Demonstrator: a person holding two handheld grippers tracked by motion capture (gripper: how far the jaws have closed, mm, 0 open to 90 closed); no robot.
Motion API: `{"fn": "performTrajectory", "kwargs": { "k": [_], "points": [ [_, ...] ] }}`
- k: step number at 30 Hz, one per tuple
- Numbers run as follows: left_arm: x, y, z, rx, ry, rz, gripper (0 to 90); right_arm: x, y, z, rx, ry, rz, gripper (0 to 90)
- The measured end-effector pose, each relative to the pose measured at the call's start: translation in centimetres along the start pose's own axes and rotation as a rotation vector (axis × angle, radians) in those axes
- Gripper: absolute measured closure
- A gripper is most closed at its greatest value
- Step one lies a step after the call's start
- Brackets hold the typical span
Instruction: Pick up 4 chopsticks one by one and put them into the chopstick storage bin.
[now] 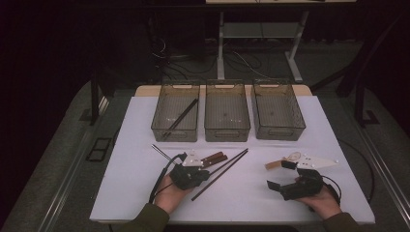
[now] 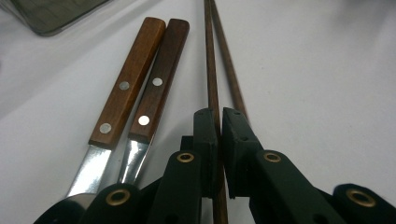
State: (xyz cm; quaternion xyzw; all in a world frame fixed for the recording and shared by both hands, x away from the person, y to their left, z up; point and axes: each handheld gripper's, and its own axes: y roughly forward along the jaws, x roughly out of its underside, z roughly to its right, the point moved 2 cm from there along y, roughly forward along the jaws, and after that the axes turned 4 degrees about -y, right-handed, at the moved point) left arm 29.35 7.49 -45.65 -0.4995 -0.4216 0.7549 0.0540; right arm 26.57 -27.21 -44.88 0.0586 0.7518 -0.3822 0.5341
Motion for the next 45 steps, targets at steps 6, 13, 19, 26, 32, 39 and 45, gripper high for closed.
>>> {"fn": "performTrajectory", "kwargs": {
  "k": [6, 13, 19, 26, 32, 39, 45],
  "points": [
    [-0.1, -0.7, 0.1, 0.018, 0.013, 0.017, 84.6, 0.2, 0.2, -0.1, -0.01, 0.0, -0.017, 2.3],
    [-0.2, -1.5, 0.3, 0.06, 0.036, 0.04, 84.6, 0.3, 0.4, 0.0, 0.001, -0.008, -0.032, 2.3],
    [0.0, -2.3, 0.1, 0.096, 0.048, 0.054, 84.6, 0.3, 0.5, 0.0, 0.0, -0.013, -0.031, 2.3],
    [0.0, -3.3, -0.4, 0.107, 0.048, 0.066, 84.5, 0.3, 0.5, -0.1, -0.002, -0.013, -0.03, 2.3],
    [0.1, -4.2, -1.0, 0.094, 0.048, 0.079, 84.5, 0.3, 0.4, -0.1, -0.001, -0.01, -0.029, 2.3],
    [0.3, -5.4, -2.0, 0.064, 0.031, 0.105, 84.5, 0.2, 0.4, 0.0, -0.001, -0.012, -0.027, 2.3],
    [0.5, -6.2, -2.9, 0.038, 0.004, 0.128, 84.5, 0.2, 0.3, 0.0, 0.001, -0.013, -0.024, 2.3]
  ]
}}
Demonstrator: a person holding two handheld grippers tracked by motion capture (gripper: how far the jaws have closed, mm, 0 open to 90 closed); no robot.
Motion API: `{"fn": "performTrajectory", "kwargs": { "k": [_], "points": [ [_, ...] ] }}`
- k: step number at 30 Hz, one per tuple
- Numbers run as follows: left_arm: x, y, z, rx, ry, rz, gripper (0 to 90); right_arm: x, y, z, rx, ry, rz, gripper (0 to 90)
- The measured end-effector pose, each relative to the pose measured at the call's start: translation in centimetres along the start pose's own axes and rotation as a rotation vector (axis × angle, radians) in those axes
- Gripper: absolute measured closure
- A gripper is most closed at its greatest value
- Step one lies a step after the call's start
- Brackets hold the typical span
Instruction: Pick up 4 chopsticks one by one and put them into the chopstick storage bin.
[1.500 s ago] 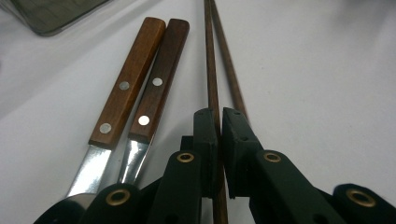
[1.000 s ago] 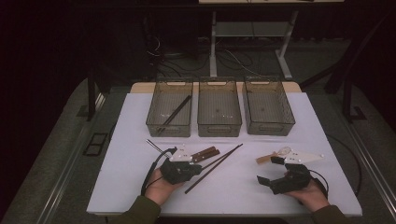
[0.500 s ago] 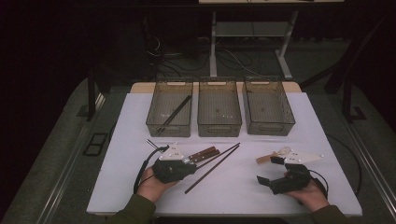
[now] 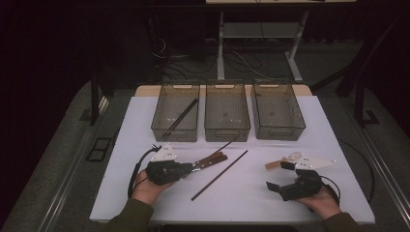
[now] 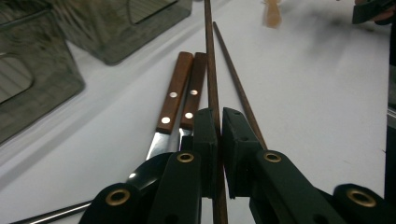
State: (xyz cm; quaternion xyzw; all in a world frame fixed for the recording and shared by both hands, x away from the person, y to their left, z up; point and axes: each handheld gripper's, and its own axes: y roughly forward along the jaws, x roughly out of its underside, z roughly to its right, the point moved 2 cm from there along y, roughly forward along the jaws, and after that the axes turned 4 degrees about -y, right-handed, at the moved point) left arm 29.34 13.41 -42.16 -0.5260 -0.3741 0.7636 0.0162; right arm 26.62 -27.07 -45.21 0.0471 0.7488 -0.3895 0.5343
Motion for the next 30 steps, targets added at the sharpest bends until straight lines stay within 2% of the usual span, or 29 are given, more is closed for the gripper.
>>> {"fn": "performTrajectory", "kwargs": {
  "k": [13, 30],
  "points": [
    [0.2, -1.4, -1.3, -0.05, -0.023, 0.031, 84.5, 0.0, 0.0, 0.0, 0.002, 0.002, 0.002, 2.3],
    [0.7, -3.7, -3.8, -0.115, -0.101, 0.095, 84.5, -0.1, -0.1, 0.0, 0.006, 0.003, 0.005, 2.3]
  ]
}}
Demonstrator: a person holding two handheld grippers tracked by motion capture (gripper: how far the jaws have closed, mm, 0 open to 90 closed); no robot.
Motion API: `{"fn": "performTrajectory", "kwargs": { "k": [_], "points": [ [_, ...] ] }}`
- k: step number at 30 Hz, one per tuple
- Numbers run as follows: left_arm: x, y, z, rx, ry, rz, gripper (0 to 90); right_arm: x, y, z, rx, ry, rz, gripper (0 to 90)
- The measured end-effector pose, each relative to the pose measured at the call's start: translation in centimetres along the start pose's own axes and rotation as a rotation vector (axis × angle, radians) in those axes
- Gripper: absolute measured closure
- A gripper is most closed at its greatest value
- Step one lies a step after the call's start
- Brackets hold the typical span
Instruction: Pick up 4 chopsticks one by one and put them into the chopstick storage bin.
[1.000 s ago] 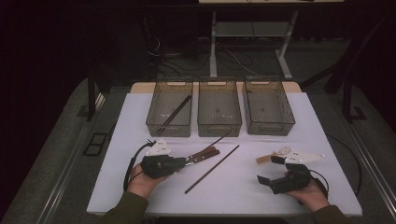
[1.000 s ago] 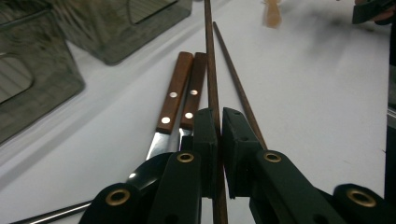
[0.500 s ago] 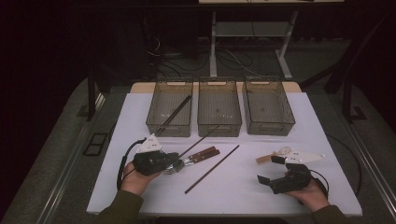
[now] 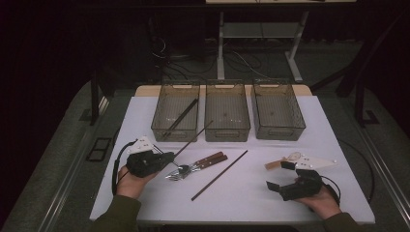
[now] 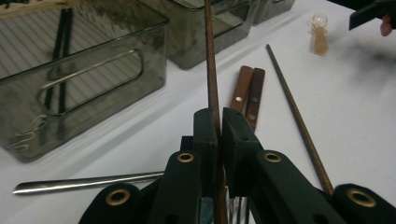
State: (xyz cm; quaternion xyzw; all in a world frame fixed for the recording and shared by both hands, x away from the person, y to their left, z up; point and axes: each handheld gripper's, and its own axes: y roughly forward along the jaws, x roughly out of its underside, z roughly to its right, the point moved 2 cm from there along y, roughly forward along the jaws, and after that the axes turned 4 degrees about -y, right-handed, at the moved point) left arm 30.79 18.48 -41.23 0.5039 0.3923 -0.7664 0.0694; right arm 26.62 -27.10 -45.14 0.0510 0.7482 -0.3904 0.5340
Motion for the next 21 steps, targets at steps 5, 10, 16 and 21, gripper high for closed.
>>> {"fn": "performTrajectory", "kwargs": {
  "k": [5, 10, 16, 21],
  "points": [
    [-0.1, -0.2, -0.8, -0.019, -0.03, 0.009, 84.5, 0.0, 0.0, 0.0, 0.001, 0.0, -0.001, 2.3],
    [-0.5, -0.3, -1.4, -0.033, -0.051, 0.022, 84.6, 0.0, 0.0, 0.0, 0.002, 0.001, 0.0, 2.3],
    [-0.9, 0.0, -2.6, -0.047, -0.083, 0.041, 84.6, 0.0, 0.0, 0.1, 0.002, 0.006, 0.0, 2.3],
    [-1.7, 0.5, -3.2, -0.06, -0.087, 0.05, 84.6, 0.0, 0.0, 0.1, 0.005, 0.008, -0.001, 2.3]
  ]
}}
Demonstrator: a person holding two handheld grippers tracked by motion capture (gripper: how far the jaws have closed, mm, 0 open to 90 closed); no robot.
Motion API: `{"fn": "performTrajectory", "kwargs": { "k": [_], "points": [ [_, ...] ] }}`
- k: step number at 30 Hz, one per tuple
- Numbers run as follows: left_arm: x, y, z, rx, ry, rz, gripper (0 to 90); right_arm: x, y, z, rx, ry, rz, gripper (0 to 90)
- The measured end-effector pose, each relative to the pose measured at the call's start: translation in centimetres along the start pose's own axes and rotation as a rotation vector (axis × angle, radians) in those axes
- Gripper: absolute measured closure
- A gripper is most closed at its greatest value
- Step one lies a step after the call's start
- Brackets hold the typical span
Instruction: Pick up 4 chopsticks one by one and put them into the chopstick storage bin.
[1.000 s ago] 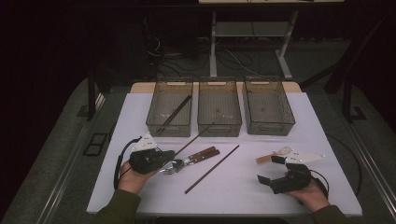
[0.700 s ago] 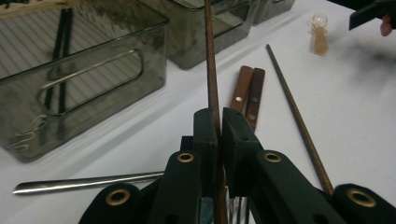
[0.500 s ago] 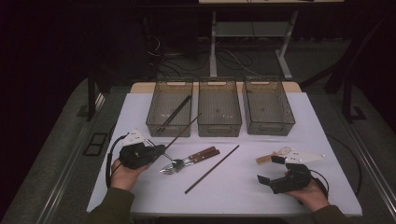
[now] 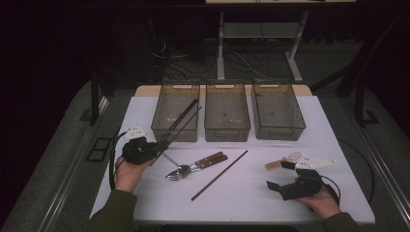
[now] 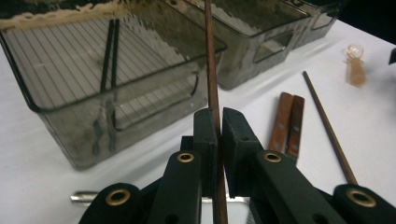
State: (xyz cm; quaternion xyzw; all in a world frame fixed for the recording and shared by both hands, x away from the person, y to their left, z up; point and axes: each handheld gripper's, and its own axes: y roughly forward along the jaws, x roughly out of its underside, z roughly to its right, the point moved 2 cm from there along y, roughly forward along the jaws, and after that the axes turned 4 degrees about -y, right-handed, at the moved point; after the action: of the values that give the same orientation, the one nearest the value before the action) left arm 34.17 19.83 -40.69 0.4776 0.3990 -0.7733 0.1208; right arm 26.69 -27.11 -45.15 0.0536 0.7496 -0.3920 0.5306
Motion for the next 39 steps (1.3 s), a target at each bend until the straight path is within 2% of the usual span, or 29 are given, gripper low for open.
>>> {"fn": "performTrajectory", "kwargs": {
  "k": [10, 18, 27, 33, 37, 39],
  "points": [
    [-2.3, 0.9, -1.1, -0.026, 0.01, 0.009, 84.6, 0.0, -0.1, 0.0, 0.003, 0.001, 0.004, 2.3],
    [-5.0, 1.8, -1.6, -0.037, 0.003, 0.044, 84.6, 0.0, -0.1, -0.1, 0.004, 0.003, 0.007, 2.3],
    [-8.3, 3.5, -2.6, -0.108, 0.005, 0.028, 84.6, 0.0, -0.2, -0.1, 0.005, 0.01, 0.009, 2.3],
    [-8.9, 5.2, -3.7, -0.16, 0.011, -0.005, 84.5, 0.0, -0.2, -0.1, 0.004, 0.009, 0.014, 2.3],
    [-9.1, 6.3, -4.6, -0.179, -0.018, -0.009, 84.5, 0.0, -0.2, -0.2, 0.003, 0.007, 0.013, 2.3],
    [-9.1, 6.8, -5.0, -0.198, -0.019, -0.028, 84.5, 0.0, -0.2, -0.1, 0.002, 0.007, 0.013, 2.3]
  ]
}}
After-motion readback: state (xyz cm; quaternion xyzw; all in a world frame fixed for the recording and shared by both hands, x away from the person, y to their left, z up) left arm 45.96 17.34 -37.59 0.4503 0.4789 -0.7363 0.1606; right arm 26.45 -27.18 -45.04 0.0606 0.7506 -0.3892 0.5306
